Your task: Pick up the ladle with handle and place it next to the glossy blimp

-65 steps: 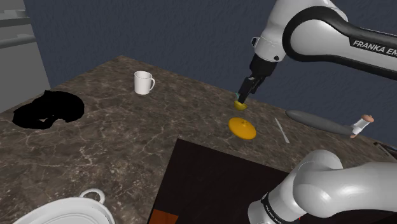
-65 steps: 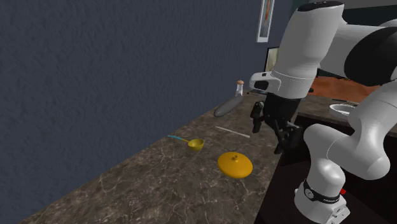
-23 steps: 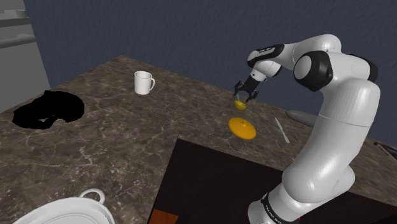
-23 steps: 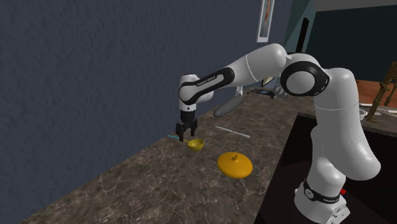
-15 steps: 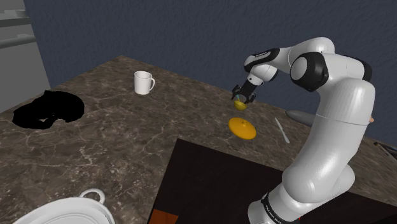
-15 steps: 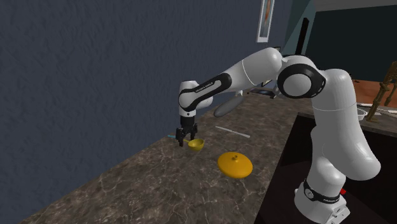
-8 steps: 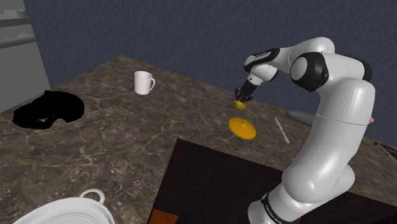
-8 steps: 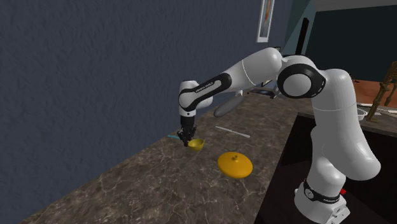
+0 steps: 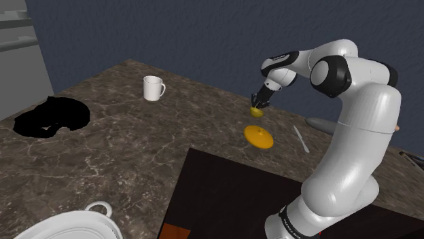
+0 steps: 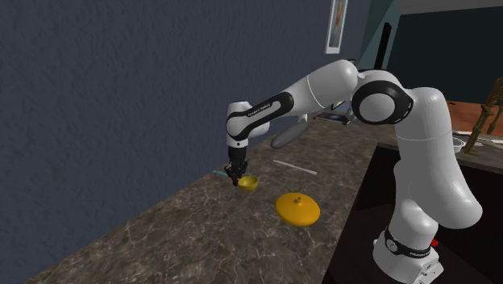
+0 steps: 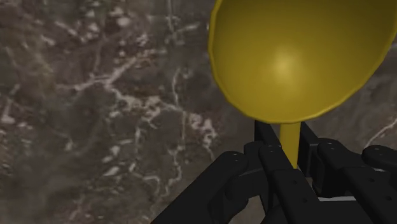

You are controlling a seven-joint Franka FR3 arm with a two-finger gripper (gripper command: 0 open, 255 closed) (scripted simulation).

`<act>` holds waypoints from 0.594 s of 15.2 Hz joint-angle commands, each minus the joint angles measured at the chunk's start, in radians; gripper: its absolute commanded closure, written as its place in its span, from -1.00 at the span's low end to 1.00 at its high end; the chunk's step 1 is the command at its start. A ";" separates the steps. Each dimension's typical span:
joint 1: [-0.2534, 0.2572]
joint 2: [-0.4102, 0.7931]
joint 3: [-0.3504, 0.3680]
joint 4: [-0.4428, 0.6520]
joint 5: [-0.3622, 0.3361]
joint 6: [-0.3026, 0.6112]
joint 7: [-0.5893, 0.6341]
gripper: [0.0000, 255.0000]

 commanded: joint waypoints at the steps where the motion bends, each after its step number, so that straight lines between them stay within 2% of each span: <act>1: 0.001 -0.009 -0.003 0.006 -0.006 -0.015 0.005 1.00; 9: 0.005 -0.054 -0.014 0.052 -0.034 -0.100 0.035 1.00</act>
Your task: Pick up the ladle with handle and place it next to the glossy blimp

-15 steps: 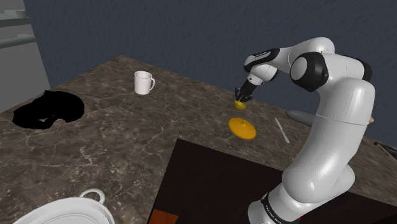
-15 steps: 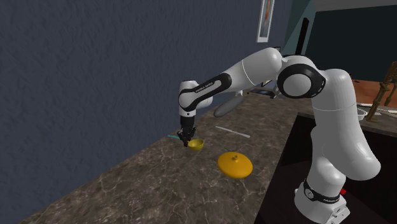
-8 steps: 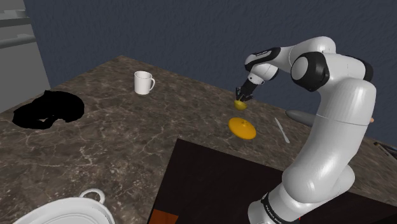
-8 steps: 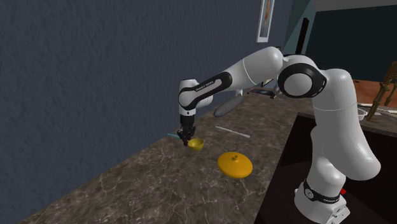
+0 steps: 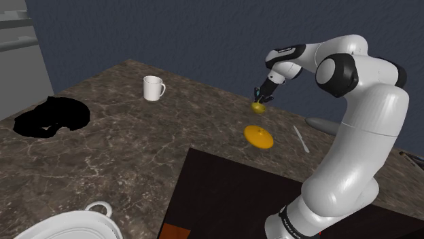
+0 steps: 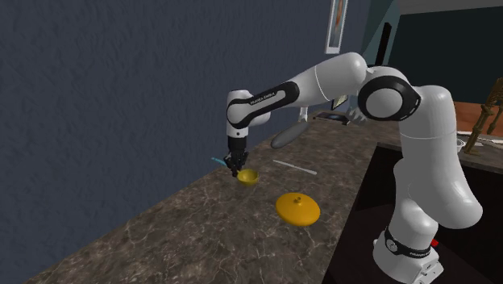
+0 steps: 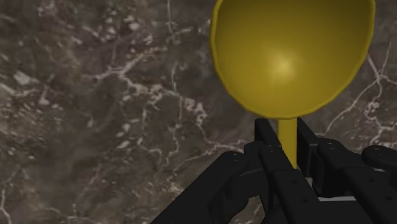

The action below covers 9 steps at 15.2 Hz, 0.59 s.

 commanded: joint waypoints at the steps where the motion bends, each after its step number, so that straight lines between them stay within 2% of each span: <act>1: 0.000 -0.010 -0.003 0.014 -0.006 -0.023 0.006 1.00; 9: 0.001 -0.042 -0.010 0.078 -0.028 -0.114 0.032 1.00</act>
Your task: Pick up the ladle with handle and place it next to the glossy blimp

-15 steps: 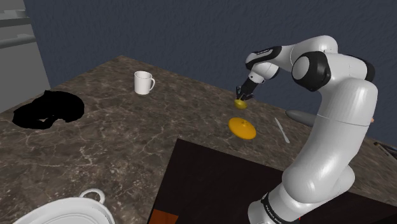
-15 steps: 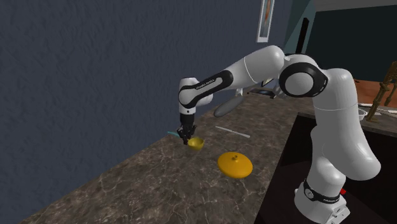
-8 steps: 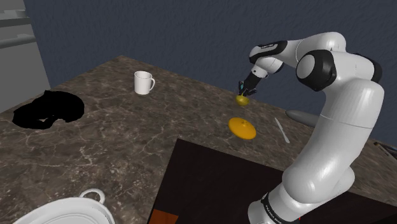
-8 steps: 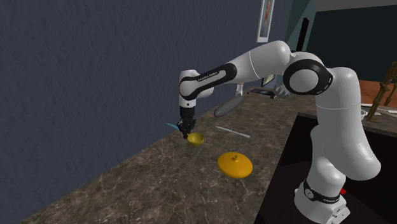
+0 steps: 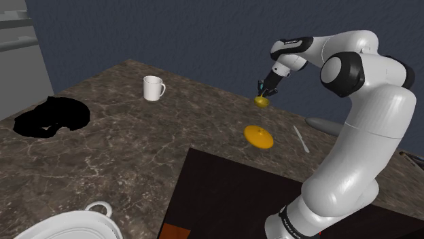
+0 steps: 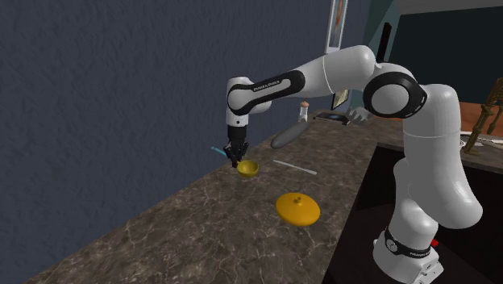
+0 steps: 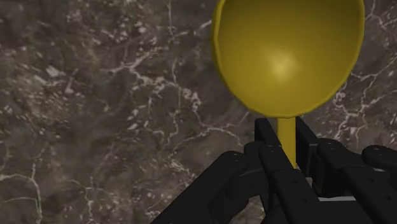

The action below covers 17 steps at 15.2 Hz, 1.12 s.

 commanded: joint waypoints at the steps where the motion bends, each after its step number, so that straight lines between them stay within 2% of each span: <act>1: -0.001 -0.003 -0.002 0.025 -0.004 -0.028 0.007 1.00; 12: -0.007 -0.022 -0.007 0.137 -0.019 -0.155 0.035 1.00; 17: -0.030 -0.153 -0.045 -0.034 -0.065 -0.119 -0.035 1.00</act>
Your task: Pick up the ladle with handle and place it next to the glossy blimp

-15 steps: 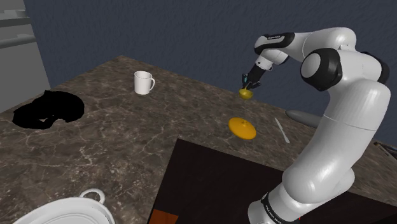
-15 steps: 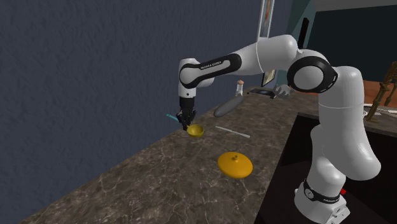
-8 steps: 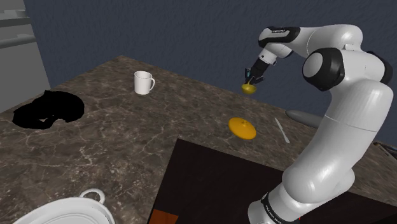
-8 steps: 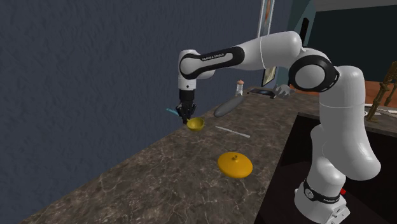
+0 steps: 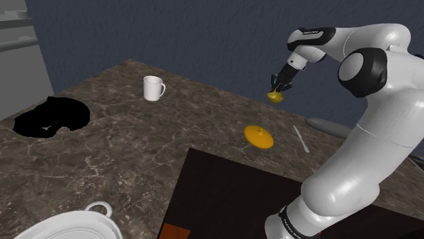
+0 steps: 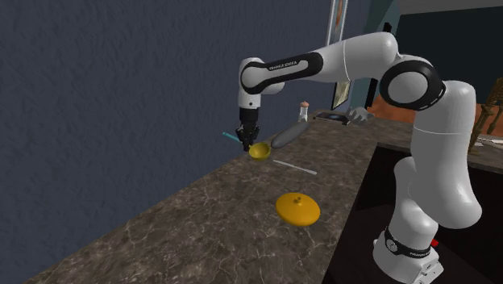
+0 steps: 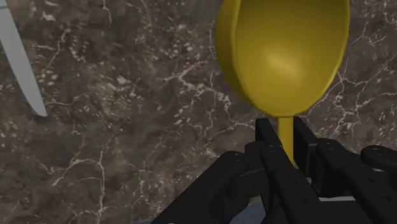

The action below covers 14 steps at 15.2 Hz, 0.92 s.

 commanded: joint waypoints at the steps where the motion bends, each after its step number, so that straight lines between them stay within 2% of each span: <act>1: -0.012 -0.044 -0.015 -0.049 -0.018 0.003 -0.026 1.00; 7: -0.057 -0.170 -0.065 -0.193 -0.077 0.019 -0.113 1.00; 14: -0.124 -0.280 -0.132 -0.302 -0.148 0.013 -0.224 1.00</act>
